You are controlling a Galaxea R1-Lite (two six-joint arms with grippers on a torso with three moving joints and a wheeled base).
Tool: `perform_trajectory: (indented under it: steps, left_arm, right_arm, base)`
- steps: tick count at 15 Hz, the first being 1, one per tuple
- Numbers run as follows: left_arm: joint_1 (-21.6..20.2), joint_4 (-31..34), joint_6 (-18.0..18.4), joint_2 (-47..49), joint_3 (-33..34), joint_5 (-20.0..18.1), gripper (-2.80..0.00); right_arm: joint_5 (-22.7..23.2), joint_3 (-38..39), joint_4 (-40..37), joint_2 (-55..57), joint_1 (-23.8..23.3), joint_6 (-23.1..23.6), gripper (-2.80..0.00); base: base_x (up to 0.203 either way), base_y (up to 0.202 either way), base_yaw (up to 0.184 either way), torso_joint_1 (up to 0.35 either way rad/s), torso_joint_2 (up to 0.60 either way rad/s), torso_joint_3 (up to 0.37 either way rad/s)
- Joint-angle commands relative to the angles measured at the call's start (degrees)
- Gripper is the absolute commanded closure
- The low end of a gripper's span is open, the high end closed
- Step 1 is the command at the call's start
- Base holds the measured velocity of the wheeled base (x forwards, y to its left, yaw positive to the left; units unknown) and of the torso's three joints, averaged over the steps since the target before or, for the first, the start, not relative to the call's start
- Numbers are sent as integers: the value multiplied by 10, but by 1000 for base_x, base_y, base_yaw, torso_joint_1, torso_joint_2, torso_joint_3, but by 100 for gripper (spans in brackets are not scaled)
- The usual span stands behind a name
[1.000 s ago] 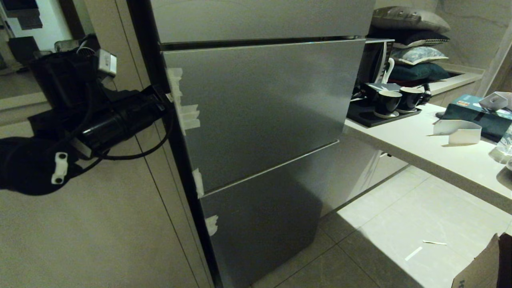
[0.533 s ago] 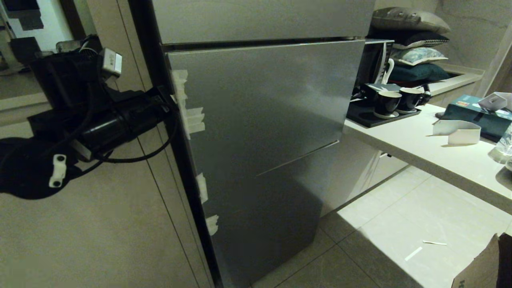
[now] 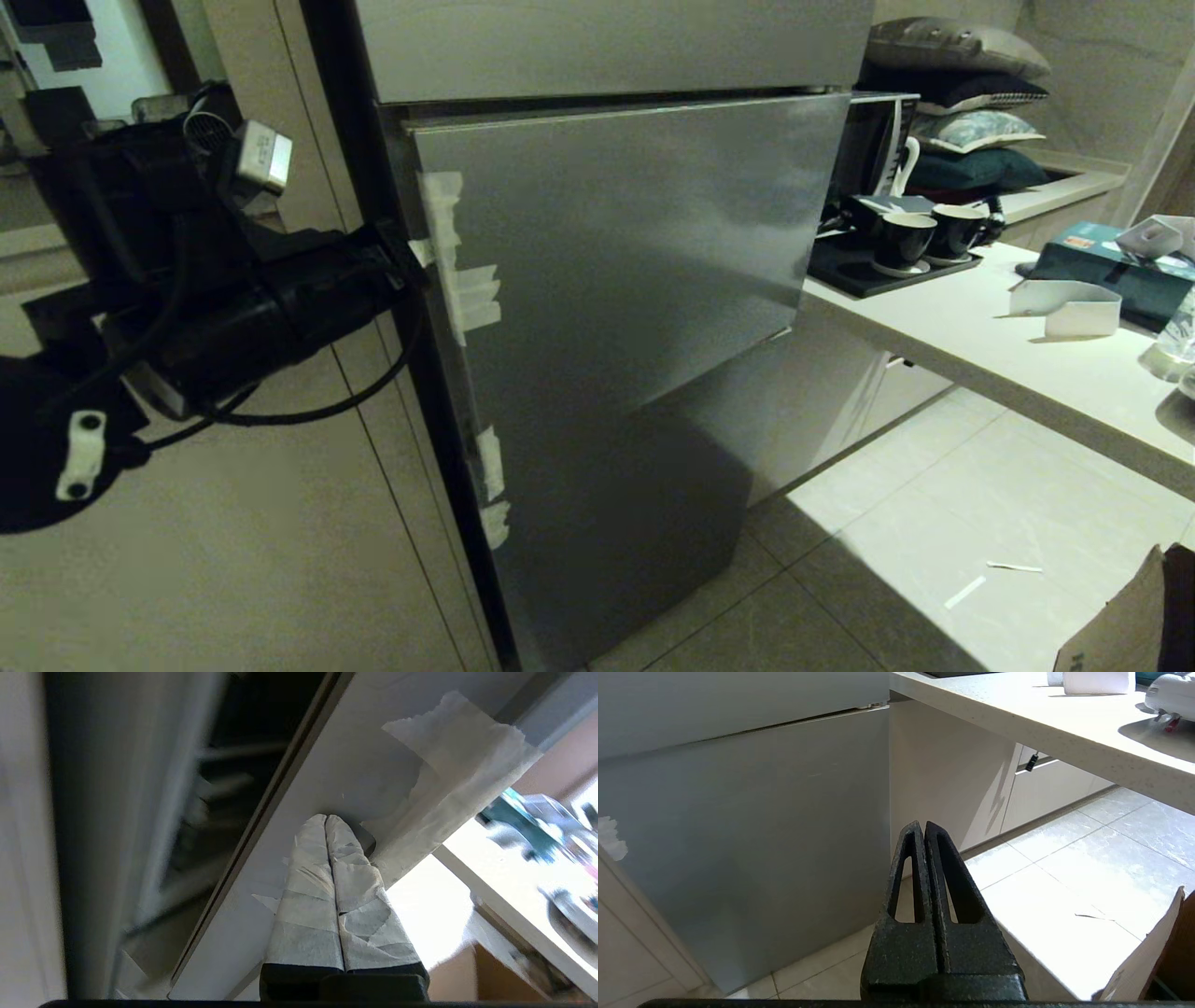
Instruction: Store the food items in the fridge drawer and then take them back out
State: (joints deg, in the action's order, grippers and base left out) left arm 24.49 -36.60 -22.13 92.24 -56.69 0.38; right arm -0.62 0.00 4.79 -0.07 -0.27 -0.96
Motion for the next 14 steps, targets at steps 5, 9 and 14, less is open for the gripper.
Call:
perform_trajectory:
  steps: [5, 9, 14]
  left_arm:
    - [75, -3, 0, -27, 31, 7, 0]
    - [119, -4, 20, -22, 36, 32, 0]
    - [168, -4, 23, -56, 79, 37, 0]
  right_arm:
    - [0, 18, 0, 0, 0, 0, 0]
    - [0, 18, 0, 0, 0, 0, 0]
    - [0, 18, 0, 0, 0, 0, 0]
  base:
    - [0, 0, 0, 0, 0, 0]
    - [0, 0, 0, 0, 0, 0]
    - [0, 0, 0, 0, 0, 0]
